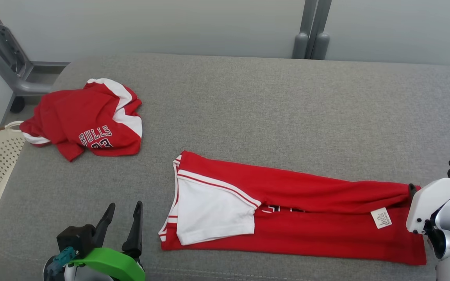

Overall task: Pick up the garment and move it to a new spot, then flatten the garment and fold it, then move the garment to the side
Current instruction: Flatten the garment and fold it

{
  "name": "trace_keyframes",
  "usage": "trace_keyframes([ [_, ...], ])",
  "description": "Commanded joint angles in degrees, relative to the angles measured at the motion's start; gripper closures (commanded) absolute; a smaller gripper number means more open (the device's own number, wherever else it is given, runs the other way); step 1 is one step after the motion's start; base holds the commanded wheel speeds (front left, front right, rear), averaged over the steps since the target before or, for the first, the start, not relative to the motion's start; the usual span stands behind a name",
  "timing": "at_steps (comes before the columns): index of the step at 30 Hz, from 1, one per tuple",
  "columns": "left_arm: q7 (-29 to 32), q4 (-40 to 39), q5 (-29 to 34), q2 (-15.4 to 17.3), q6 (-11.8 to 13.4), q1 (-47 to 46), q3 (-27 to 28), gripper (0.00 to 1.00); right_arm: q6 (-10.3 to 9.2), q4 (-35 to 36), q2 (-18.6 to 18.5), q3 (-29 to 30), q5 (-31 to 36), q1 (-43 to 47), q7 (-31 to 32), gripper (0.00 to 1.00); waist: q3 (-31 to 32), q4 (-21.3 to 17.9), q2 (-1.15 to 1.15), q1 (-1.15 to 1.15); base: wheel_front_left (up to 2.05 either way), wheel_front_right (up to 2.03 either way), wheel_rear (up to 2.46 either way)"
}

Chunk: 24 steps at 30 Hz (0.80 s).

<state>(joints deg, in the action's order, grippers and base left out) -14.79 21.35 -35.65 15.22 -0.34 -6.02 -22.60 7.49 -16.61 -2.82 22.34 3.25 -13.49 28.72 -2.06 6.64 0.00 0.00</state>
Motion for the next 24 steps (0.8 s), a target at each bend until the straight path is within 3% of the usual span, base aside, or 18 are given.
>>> trace_keyframes([
  [1,-0.4,0.1,0.5,0.1,-0.2,-1.0,0.0,0.0,-0.02,-0.9,-0.2,0.5,0.9,-1.2,-0.4,0.0,-0.9,0.5,0.0,0.0,0.0,0.0,0.0],
  [10,-0.3,0.8,0.1,0.0,-0.6,-1.8,0.1,0.0,-0.02,-5.3,-0.2,1.6,1.6,-0.5,0.8,0.0,-2.2,1.5,0.0,0.0,0.0,0.0,0.0],
  [24,-0.4,1.1,-0.3,-0.5,-1.0,-2.6,0.9,0.0,-0.01,-5.1,-0.2,1.8,-0.6,1.9,2.3,0.0,-3.0,0.7,0.0,0.0,0.0,0.0,0.0],
])
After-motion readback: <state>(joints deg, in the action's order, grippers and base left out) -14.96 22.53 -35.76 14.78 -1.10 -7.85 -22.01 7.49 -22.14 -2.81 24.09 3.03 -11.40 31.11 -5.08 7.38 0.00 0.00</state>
